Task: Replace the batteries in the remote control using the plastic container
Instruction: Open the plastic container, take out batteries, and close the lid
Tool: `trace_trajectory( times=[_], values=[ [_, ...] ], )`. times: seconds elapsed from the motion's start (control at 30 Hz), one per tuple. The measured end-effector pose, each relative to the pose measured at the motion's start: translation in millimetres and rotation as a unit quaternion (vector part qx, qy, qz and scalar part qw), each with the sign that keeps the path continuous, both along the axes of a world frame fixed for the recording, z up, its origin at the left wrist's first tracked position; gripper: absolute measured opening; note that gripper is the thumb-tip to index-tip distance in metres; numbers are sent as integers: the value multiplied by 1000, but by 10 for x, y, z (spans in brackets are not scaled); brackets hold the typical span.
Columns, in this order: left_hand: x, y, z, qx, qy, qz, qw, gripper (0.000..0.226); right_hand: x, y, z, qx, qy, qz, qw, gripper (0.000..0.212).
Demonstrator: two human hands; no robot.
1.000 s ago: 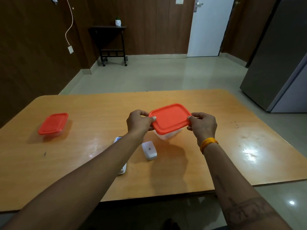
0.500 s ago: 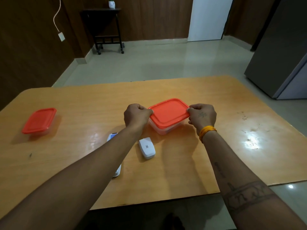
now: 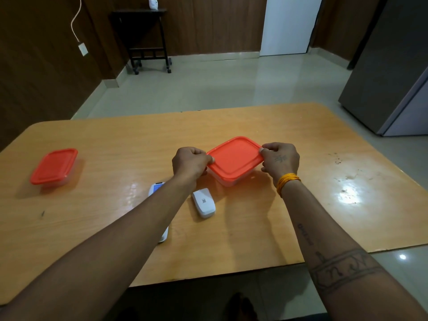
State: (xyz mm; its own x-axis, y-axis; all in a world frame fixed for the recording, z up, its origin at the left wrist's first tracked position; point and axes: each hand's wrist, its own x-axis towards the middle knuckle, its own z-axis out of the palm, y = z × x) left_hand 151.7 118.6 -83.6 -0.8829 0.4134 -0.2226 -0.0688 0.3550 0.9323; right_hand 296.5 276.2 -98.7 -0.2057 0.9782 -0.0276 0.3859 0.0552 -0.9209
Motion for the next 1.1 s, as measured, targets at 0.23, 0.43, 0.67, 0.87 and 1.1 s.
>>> trace_trajectory(
  times=[0.23,0.43,0.67,0.87,1.1],
  values=[
    [-12,13,-51,10,6,7,1000,13,4,-52,-53,-8,18,15,1000,19],
    [-24,41,-83,12,-4,1,1000,13,24,-180,-73,-65,11,-19,998,55],
    [189,-29,-30,19,-67,-69,995,21,76,-513,-73,-47,-30,40,998,57],
    [479,-232,69,31,-73,-110,991,34,84,-694,30,-112,41,62,991,44],
    [493,-288,257,39,-115,-85,989,62,48,-963,120,-46,91,86,991,43]
  ],
)
